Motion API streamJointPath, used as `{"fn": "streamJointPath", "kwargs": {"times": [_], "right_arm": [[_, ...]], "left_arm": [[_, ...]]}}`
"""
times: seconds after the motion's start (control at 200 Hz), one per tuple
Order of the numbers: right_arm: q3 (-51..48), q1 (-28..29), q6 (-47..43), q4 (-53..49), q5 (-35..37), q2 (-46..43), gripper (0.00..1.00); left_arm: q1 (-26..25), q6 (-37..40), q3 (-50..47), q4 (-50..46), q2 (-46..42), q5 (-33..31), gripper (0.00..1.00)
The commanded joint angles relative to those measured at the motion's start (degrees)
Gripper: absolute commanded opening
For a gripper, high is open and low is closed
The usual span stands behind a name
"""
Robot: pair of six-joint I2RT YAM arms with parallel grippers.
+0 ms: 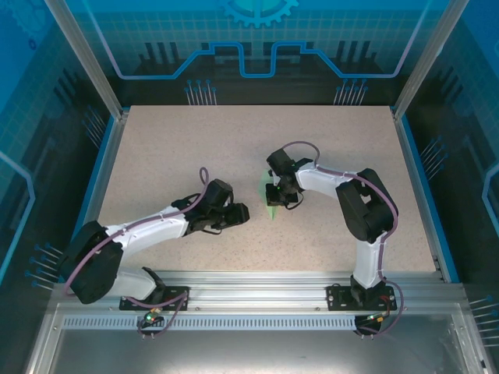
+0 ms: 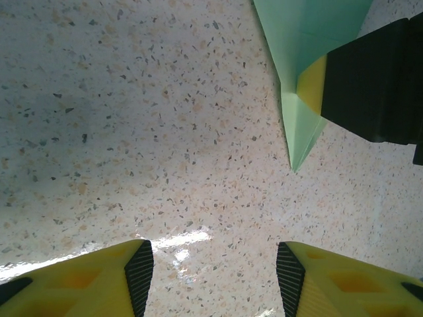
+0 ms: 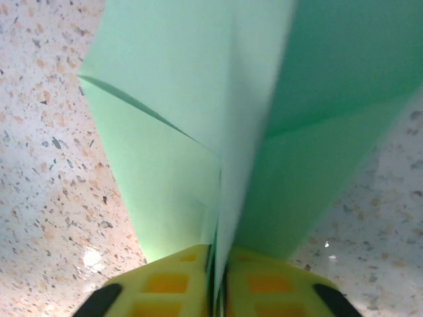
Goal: Fold a paper plane with a square sheet of paper (pick it up from the middle)
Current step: Pick up the paper plane from the center of the table.
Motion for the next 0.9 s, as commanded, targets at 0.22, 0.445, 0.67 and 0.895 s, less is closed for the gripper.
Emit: {"fn": "streamJointPath", "kwargs": {"times": [0.22, 0.445, 0.67, 0.895], "right_arm": [[-4.2, -1.1, 1.0, 3.2, -4.8, -7.5, 0.00], [-12.4, -4.8, 4.6, 12.9, -17.9, -17.9, 0.00], [-19.6, -8.7, 11.4, 26.9, -32.8, -24.9, 0.00], [-20.5, -9.1, 16.0, 33.2, -38.1, -28.4, 0.00]], "left_arm": [[-0.6, -3.0, 1.3, 3.0, 1.1, 1.8, 0.56], [-0.3, -6.2, -0.8, 8.3, -2.6, 4.5, 0.57], [0.8, -8.2, -2.6, 17.8, -7.8, 11.3, 0.62], [1.3, -9.1, -1.4, 22.9, -7.0, 15.8, 0.62]]}}
